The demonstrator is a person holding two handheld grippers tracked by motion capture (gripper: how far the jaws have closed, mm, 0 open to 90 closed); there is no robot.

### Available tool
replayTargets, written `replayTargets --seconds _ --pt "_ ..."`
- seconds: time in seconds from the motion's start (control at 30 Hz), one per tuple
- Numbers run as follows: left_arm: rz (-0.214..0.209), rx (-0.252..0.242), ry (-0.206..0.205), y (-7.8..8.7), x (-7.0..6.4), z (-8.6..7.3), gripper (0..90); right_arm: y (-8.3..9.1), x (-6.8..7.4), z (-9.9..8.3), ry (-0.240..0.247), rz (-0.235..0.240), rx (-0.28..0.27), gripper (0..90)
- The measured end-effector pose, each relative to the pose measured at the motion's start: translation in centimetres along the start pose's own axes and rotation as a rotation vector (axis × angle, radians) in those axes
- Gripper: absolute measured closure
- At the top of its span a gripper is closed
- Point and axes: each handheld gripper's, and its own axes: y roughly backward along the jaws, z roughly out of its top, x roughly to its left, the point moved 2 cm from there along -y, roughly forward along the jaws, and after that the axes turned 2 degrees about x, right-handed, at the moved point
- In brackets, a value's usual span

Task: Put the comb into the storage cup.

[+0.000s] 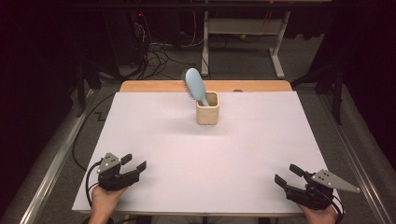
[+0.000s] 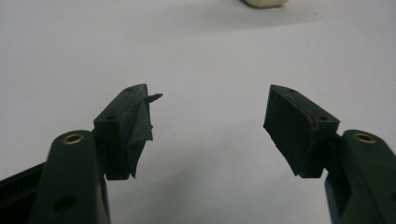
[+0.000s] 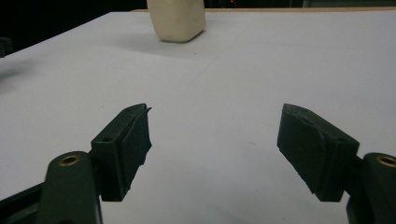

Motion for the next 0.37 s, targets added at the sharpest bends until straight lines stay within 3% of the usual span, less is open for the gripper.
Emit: replayTargets --seconds 0.37 --pt "-0.008 0.000 -0.001 -0.05 -0.05 0.01 32.6 -0.03 -0.01 0.02 0.002 0.000 0.000 26.4"
